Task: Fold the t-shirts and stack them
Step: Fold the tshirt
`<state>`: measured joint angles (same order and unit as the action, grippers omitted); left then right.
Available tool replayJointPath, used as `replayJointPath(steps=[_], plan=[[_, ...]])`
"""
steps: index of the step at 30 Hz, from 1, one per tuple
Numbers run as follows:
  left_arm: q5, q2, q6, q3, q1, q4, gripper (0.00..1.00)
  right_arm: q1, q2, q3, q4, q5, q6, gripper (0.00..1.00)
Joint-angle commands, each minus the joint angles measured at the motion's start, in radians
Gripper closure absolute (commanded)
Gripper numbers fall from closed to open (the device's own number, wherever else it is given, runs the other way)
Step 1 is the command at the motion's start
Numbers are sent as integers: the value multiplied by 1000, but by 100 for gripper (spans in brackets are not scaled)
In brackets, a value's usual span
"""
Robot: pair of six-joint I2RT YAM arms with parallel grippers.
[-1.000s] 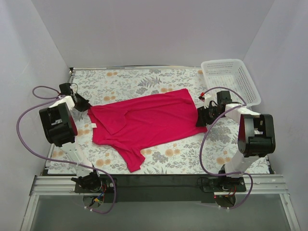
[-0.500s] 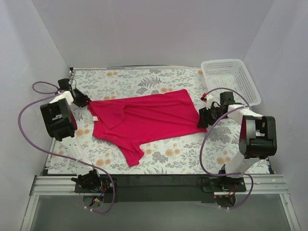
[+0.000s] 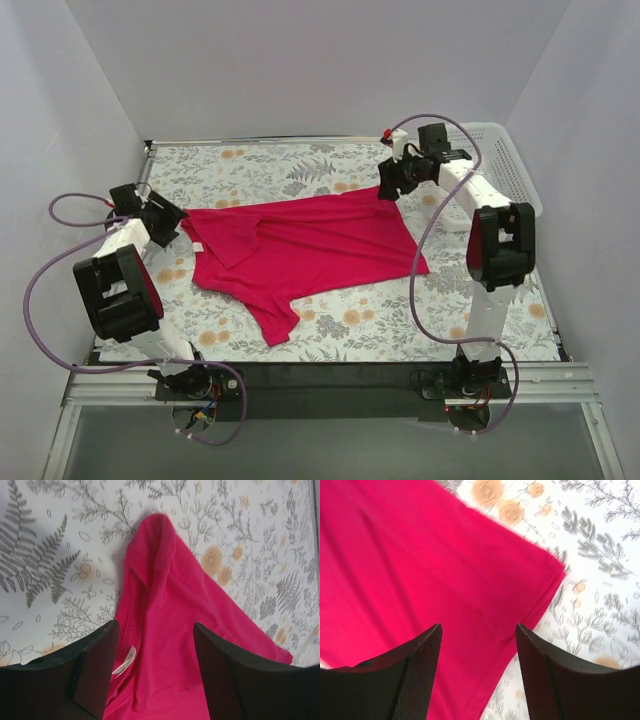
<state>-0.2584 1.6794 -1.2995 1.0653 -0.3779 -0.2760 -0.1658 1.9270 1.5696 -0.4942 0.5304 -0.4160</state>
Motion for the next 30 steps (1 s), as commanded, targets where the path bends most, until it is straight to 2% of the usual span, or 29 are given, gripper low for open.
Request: replayJointPath(steps=[1, 4, 7, 16, 26, 29, 30], plan=[[-56, -68, -21, -115, -4, 47, 43, -31, 178, 189, 13, -154, 155, 44], [-84, -134, -21, -184, -4, 46, 43, -34, 265, 341, 0, -222, 192, 46], [-117, -181, -8, -221, -4, 40, 43, -34, 337, 401, -15, -270, 197, 48], [-160, -188, -6, -295, -3, -8, 44, -35, 425, 448, -12, -262, 195, 53], [-145, -242, -9, -373, -3, -17, 45, -34, 480, 484, -10, -273, 215, 61], [-142, -244, -7, -373, -3, -17, 45, -34, 495, 498, -10, -280, 210, 66], [-140, -241, -7, -373, -3, -19, 45, -34, 500, 504, -9, -286, 207, 73]])
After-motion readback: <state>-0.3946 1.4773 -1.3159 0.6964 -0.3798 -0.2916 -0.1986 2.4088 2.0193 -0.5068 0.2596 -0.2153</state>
